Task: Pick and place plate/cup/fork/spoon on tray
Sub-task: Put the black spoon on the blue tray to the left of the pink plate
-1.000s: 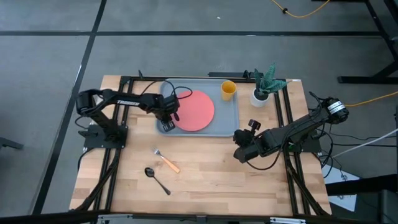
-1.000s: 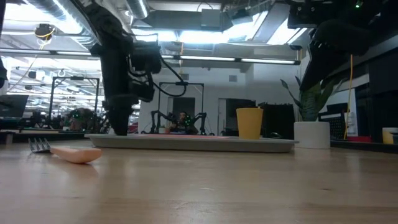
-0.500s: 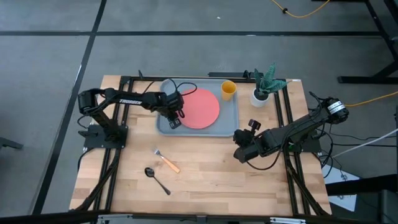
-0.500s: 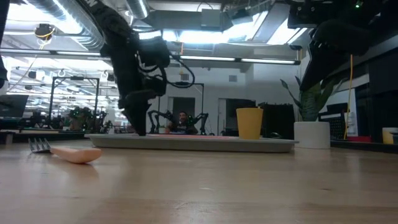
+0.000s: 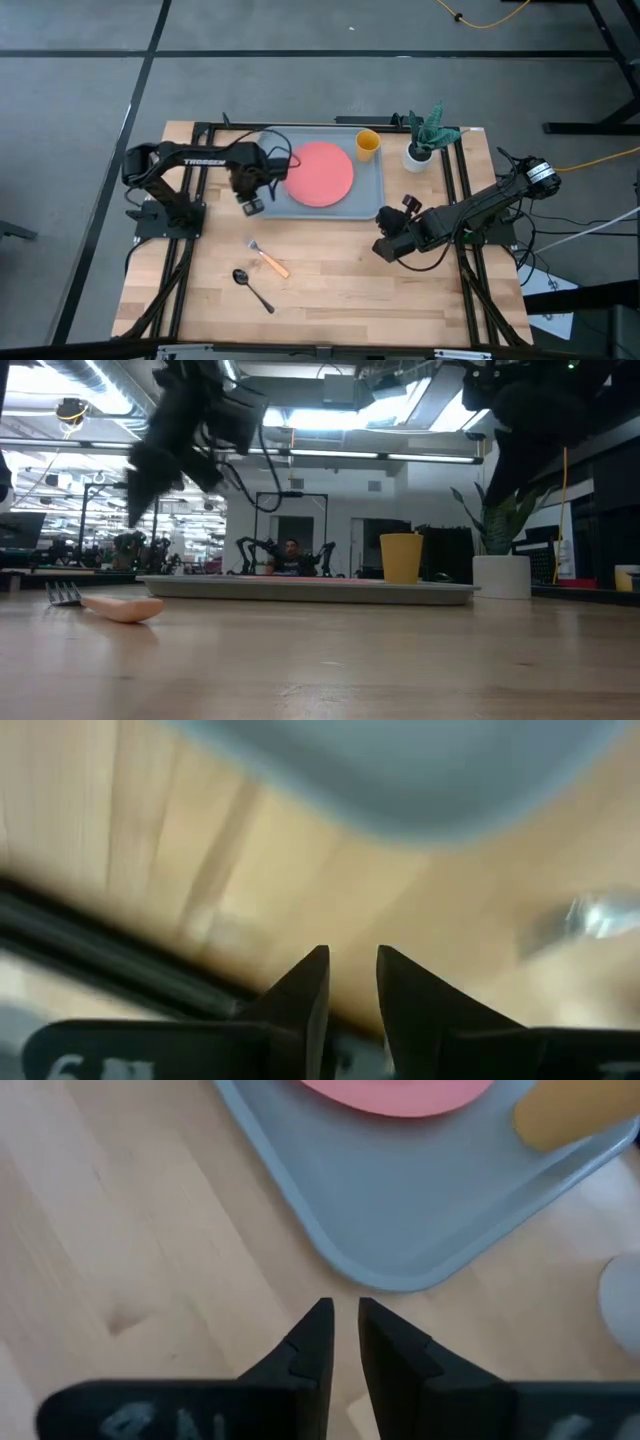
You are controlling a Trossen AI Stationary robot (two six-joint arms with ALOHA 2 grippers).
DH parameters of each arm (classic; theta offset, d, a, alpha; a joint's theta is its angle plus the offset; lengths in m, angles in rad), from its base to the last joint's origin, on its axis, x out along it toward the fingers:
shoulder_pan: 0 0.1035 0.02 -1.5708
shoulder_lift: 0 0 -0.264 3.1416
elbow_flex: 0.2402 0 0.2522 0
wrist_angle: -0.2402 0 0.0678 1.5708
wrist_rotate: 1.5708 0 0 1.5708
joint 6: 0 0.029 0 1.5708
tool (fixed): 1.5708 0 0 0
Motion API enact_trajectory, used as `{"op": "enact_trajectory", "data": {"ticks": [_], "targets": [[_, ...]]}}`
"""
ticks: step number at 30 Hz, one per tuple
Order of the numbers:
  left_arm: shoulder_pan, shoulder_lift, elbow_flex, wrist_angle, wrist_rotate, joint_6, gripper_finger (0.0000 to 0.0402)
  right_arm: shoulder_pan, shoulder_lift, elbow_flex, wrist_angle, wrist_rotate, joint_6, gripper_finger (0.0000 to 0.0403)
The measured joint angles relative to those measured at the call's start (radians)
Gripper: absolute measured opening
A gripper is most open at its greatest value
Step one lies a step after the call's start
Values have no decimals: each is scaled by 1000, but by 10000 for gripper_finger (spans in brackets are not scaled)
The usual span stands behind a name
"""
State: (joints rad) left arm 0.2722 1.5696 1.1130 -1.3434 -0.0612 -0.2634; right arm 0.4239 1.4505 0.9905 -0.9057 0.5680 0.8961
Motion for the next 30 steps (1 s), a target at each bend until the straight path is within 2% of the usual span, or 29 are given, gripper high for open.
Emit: {"op": "enact_trajectory", "data": {"ticks": [3,7,10,12,15,18,19,21,24,27,30], "targets": [[-60,-41,0,-73,1,-22,80,0,0,0,1,-3,40,56],[-155,-132,0,-84,26,-23,80,0,0,0,48,-4,68,56],[-236,-232,-7,-24,7,-68,80,0,0,0,85,-14,68,56],[-289,-318,-40,79,-30,-102,80,0,0,0,107,-14,67,56],[-360,-452,-152,287,-87,-135,80,-1,0,0,141,-20,37,56],[-419,-582,-302,482,-100,-169,80,-1,0,0,145,-35,-85,56],[-434,-621,-352,530,-98,-179,80,-1,0,0,139,-15,-139,56],[-458,-688,-446,606,-90,-207,80,6,-3,-17,142,90,-213,56],[-475,-767,-548,674,-82,-271,80,6,-51,-87,115,220,-245,56],[-486,-821,-605,706,-82,-311,80,6,-144,-191,159,219,-251,56],[-490,-860,-623,728,-88,-298,80,10,-283,-321,279,188,-265,56]]}}
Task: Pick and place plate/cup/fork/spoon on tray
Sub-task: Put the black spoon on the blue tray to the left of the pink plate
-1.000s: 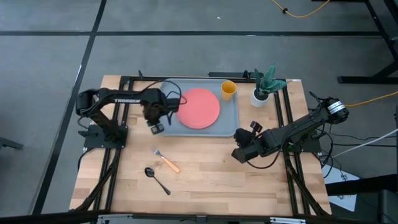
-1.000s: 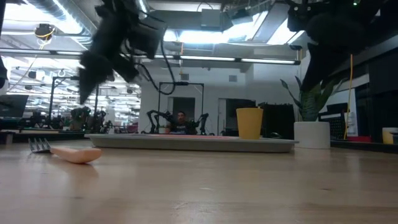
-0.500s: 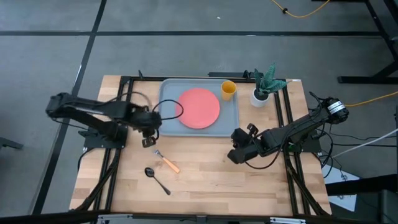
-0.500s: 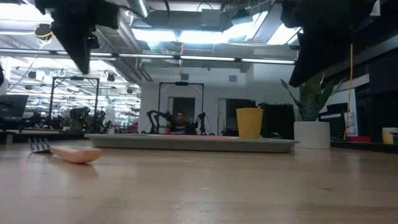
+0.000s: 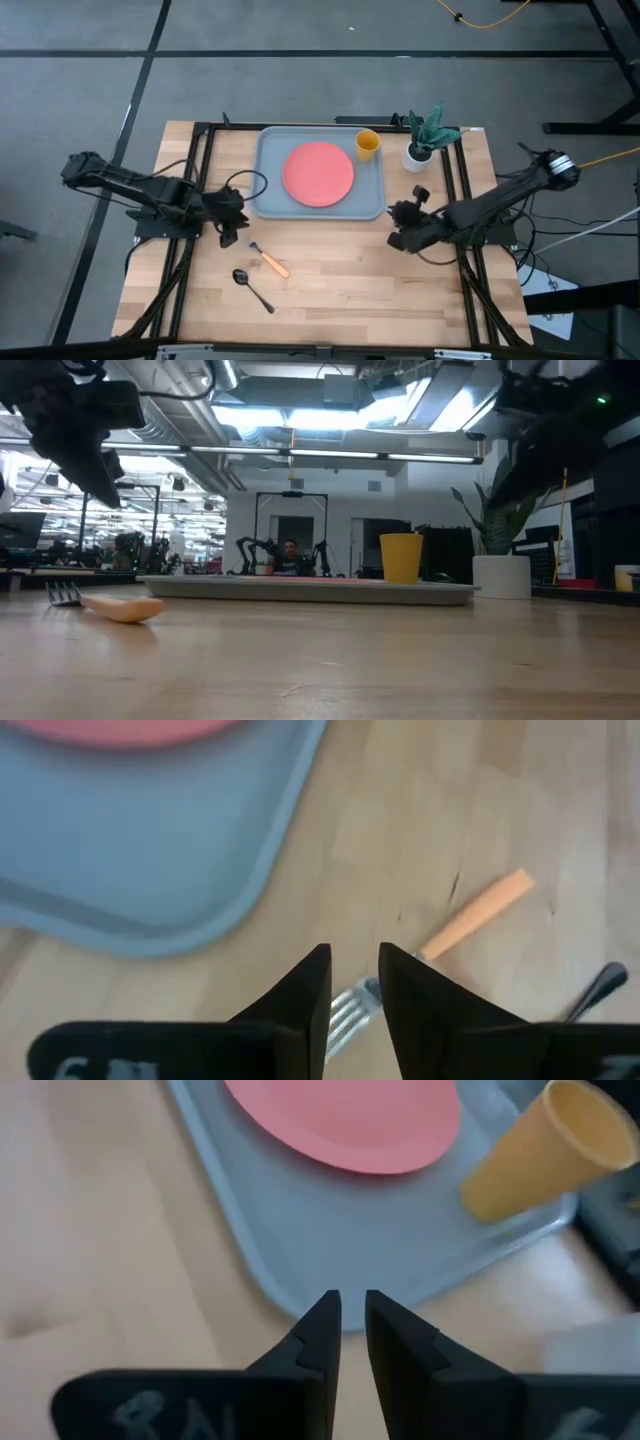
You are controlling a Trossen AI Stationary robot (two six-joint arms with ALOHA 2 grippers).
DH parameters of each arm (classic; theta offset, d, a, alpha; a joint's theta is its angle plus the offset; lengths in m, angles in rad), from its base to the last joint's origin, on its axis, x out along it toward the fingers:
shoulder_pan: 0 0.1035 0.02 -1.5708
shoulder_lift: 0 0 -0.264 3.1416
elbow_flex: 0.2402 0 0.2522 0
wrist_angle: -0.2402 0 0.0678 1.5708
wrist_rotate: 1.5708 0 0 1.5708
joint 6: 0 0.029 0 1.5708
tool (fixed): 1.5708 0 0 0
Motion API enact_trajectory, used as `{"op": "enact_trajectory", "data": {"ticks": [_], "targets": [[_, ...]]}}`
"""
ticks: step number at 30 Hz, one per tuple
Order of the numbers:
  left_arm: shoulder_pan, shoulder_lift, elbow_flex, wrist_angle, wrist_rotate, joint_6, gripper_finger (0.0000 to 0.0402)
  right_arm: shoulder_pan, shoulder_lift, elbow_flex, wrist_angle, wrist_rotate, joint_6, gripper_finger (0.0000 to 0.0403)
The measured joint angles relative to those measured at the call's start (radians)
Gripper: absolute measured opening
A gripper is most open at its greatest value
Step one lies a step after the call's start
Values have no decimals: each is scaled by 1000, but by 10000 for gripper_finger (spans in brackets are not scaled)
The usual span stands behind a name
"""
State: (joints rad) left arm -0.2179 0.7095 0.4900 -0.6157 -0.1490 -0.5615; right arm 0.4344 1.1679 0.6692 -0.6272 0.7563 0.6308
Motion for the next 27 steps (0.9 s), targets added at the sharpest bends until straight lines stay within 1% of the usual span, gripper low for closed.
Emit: {"op": "enact_trajectory", "data": {"ticks": [2,6,9,11,13,15,19,22,24,25,26,27], "targets": [[1,-13,-5,25,-29,32,80,2,-105,-98,149,-41,-70,56],[1,-20,-6,96,-94,110,80,0,-320,-320,583,-196,-326,56],[1,-20,-6,152,-112,135,80,-12,-457,-486,887,-289,-490,56],[1,-17,-6,180,-112,147,80,-20,-533,-578,1032,-319,-558,56],[1,-18,-6,201,-112,153,80,-27,-598,-648,1110,-340,-580,56],[1,-17,-6,215,-112,153,80,-32,-652,-660,1078,-365,-586,56],[1,-18,-6,221,-112,153,80,-42,-727,-643,922,-363,-624,56],[1,-17,-6,221,-118,148,80,-59,-800,-643,783,-311,-626,56],[1,-17,-6,221,-119,145,80,-70,-858,-643,671,-281,-577,56],[1,-17,-6,222,-119,145,80,-75,-881,-643,648,-290,-561,56],[1,-17,-6,222,-119,145,80,-80,-895,-642,653,-320,-580,56],[1,-17,-6,222,-119,145,80,-80,-914,-642,649,-373,-608,56]]}}
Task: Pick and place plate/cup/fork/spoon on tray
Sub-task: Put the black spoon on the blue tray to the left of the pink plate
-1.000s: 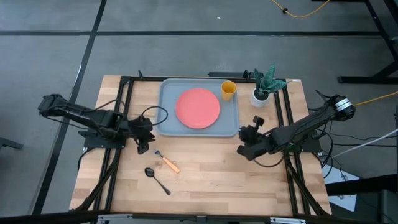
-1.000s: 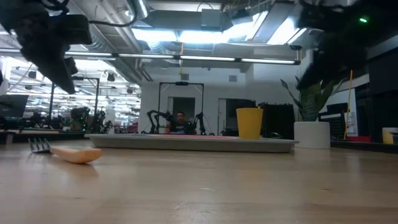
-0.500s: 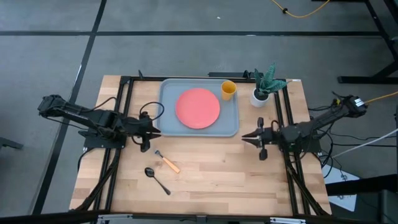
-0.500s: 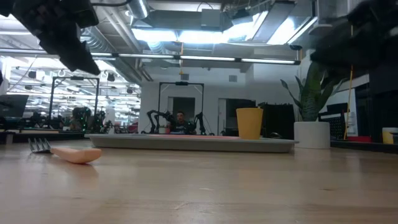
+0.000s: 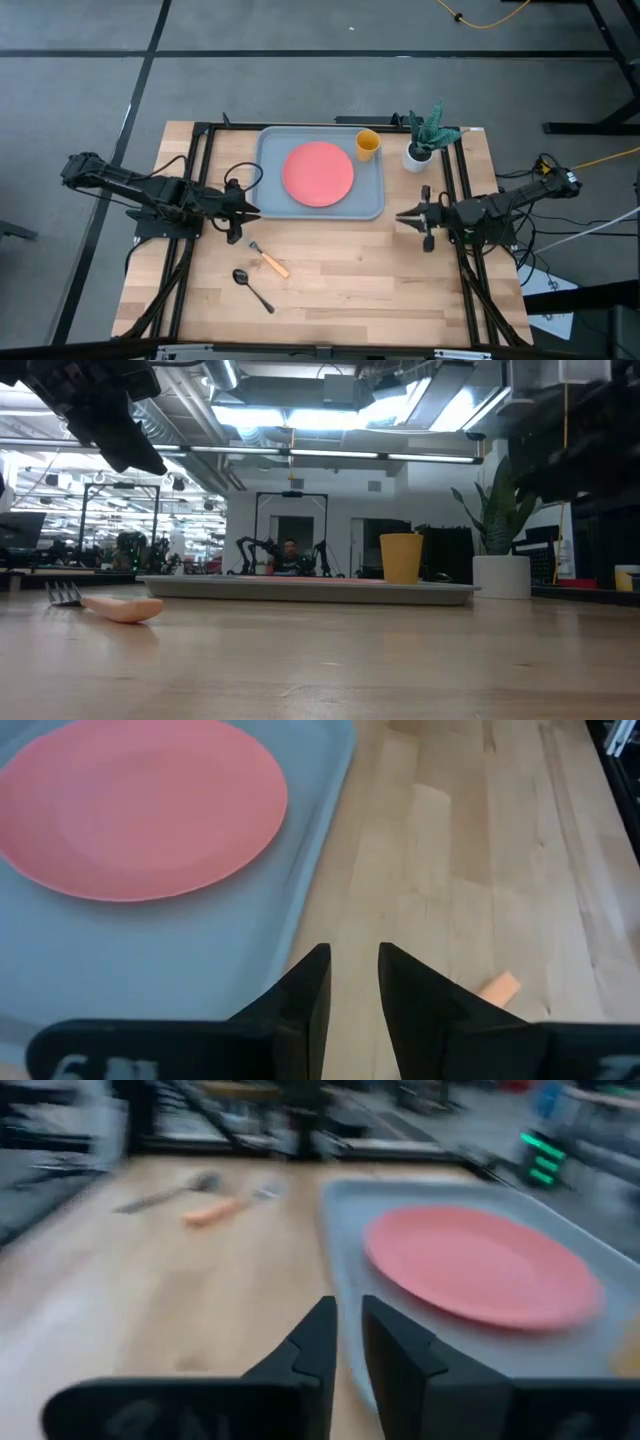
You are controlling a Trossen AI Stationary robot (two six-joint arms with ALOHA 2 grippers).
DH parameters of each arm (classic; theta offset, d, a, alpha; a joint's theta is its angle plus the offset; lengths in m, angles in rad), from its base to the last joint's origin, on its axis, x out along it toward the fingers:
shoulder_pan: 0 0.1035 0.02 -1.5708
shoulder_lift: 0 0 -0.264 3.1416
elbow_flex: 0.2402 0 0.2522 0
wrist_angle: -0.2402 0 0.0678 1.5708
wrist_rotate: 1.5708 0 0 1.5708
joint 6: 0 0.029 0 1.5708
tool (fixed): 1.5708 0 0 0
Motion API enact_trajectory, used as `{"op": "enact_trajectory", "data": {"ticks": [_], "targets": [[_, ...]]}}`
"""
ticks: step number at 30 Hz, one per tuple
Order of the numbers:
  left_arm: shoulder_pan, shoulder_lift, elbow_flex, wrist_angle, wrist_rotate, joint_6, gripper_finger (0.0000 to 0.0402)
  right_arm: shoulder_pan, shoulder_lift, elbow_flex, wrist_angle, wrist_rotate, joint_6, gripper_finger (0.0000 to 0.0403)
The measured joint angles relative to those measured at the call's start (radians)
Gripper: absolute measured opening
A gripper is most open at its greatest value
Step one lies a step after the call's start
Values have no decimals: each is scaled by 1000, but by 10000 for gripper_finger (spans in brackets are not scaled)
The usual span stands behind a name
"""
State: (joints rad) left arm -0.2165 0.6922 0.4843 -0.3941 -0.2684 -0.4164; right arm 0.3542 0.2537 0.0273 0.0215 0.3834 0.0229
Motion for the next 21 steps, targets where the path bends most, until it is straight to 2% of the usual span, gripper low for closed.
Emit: {"op": "enact_trajectory", "data": {"ticks": [2,9,16,21], "targets": [[0,0,0,0,-3,0,80,-3,-36,0,-9,-71,-37,56],[0,0,0,4,-8,-27,80,-6,-112,0,-12,-117,-160,56],[0,1,0,29,-8,-27,80,-13,-126,0,-41,-330,-131,56],[0,1,0,48,-8,-28,80,-74,-126,0,-46,-360,-122,56]]}}
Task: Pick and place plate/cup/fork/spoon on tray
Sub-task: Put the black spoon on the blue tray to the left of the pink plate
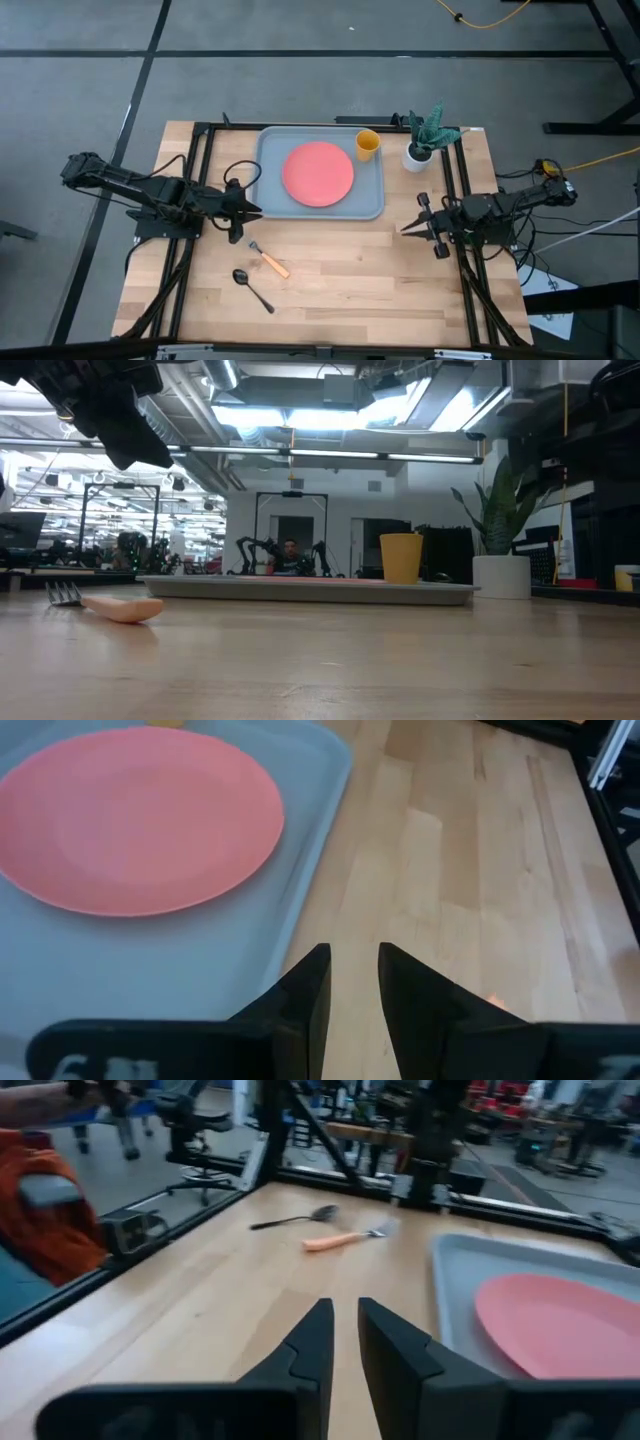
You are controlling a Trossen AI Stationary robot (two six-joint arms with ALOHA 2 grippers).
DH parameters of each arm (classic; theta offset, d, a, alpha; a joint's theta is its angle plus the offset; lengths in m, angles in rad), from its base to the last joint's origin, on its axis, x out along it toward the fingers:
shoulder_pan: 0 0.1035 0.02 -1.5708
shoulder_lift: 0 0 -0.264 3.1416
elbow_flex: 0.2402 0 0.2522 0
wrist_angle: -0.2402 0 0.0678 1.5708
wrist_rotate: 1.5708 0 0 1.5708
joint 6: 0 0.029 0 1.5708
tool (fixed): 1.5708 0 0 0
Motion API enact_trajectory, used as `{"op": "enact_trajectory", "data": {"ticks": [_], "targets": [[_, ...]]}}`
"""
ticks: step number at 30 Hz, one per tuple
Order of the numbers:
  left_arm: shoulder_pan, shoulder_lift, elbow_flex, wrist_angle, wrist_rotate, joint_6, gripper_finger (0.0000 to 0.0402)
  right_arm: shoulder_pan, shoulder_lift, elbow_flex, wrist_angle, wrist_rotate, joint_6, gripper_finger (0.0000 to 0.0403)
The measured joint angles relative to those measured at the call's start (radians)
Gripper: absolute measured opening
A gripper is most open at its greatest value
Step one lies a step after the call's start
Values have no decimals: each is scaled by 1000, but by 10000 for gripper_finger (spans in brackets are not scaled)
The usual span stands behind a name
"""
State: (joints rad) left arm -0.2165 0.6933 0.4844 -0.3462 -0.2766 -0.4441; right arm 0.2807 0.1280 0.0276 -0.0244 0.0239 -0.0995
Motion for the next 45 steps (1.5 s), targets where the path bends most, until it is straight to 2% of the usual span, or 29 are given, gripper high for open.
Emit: {"op": "enact_trajectory", "data": {"ticks": [7,11,16,19,29,34,42,45], "targets": [[0,0,0,1,0,-18,80,-142,0,3,-5,1,16,56],[0,0,0,1,0,-18,80,-177,0,0,6,-1,43,56],[0,0,0,1,0,-18,80,-180,0,-9,18,-45,31,56],[0,0,0,0,0,-18,80,-180,0,-10,23,-46,-10,56],[0,0,0,0,-1,-17,80,-180,0,-10,23,-45,16,56],[0,0,0,0,-55,-6,80,-180,0,-10,23,-45,16,56],[-1,0,0,2,-55,-62,80,-180,0,-10,23,-45,14,56],[-1,1,0,3,-26,-188,80,-180,0,-10,23,-44,16,56]]}}
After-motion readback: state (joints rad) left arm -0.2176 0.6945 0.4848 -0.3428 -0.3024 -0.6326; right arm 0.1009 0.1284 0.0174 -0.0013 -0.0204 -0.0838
